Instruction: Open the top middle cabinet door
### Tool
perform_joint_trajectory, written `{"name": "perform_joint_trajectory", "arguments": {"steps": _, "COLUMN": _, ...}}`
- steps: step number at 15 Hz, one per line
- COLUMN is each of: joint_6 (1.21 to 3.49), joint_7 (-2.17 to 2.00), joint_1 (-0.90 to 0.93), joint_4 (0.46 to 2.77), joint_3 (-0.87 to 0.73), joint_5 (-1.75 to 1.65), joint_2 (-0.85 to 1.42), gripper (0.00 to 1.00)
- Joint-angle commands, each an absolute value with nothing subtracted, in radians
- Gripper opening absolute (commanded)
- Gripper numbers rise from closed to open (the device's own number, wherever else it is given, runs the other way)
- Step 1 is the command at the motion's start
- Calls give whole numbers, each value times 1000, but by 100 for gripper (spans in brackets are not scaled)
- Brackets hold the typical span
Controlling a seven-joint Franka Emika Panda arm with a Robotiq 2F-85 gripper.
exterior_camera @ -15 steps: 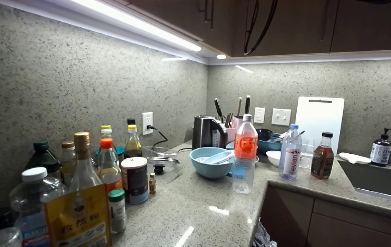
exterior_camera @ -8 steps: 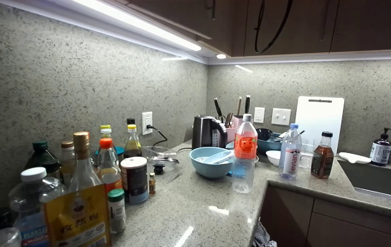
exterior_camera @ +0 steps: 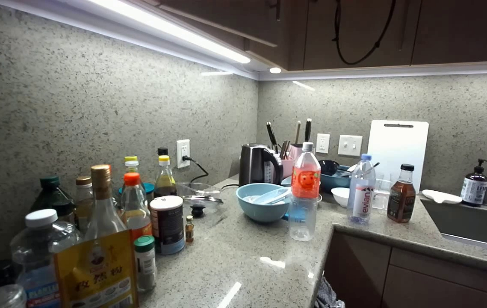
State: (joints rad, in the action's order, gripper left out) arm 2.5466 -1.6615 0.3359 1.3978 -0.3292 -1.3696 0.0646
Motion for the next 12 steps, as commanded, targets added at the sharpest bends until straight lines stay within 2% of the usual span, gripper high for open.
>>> {"name": "perform_joint_trajectory", "arguments": {"steps": 1, "joint_6": 2527, "joint_7": -1857, "joint_1": 390, "joint_4": 1574, "joint_3": -293, "joint_5": -1576, "joint_2": -128, "gripper": 4}}
{"name": "perform_joint_trajectory", "arguments": {"steps": 8, "joint_6": 2407, "joint_7": -2100, "joint_1": 387, "joint_4": 1821, "joint_3": -200, "joint_5": -1843, "joint_2": -332, "gripper": 4}}
{"name": "perform_joint_trajectory", "arguments": {"steps": 9, "joint_6": 2401, "joint_7": -2115, "joint_1": 267, "joint_4": 1855, "joint_3": -82, "joint_5": -1835, "joint_2": -357, "gripper": 4}}
{"name": "perform_joint_trajectory", "arguments": {"steps": 12, "joint_6": 2335, "joint_7": -2141, "joint_1": 220, "joint_4": 1966, "joint_3": 4, "joint_5": -1821, "joint_2": -459, "gripper": 4}}
